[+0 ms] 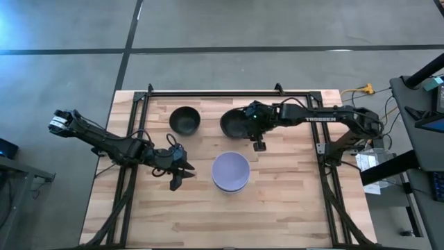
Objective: Nest bowls inside each other
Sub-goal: Stack the right black bowl on top of the purple bowl
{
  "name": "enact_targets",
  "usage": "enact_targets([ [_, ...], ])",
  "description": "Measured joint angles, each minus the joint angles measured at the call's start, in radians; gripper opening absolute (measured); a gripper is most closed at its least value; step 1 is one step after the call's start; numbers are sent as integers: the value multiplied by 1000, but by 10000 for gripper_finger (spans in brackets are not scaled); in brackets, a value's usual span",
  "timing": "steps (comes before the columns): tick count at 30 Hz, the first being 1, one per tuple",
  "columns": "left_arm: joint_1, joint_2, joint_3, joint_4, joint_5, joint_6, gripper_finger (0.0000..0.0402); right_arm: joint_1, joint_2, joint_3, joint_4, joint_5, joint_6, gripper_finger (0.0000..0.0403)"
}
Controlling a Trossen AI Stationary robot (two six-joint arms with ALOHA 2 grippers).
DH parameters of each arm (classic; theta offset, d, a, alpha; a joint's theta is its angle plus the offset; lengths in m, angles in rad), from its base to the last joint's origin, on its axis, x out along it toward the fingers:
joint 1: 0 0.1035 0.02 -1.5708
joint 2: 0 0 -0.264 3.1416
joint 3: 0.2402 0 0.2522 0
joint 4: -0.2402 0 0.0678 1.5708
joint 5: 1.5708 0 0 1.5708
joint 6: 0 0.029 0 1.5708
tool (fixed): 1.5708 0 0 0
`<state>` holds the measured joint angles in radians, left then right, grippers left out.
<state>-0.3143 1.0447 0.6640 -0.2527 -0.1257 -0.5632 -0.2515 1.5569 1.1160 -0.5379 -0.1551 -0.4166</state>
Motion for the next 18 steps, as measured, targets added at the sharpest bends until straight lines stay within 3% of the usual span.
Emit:
enact_targets([
  [11,0,0,0,6,-4,-18,125,-32,109,7,3,-2,-93,110],
  [18,0,0,0,7,3,-81,125,-41,210,71,-26,49,-112,59],
])
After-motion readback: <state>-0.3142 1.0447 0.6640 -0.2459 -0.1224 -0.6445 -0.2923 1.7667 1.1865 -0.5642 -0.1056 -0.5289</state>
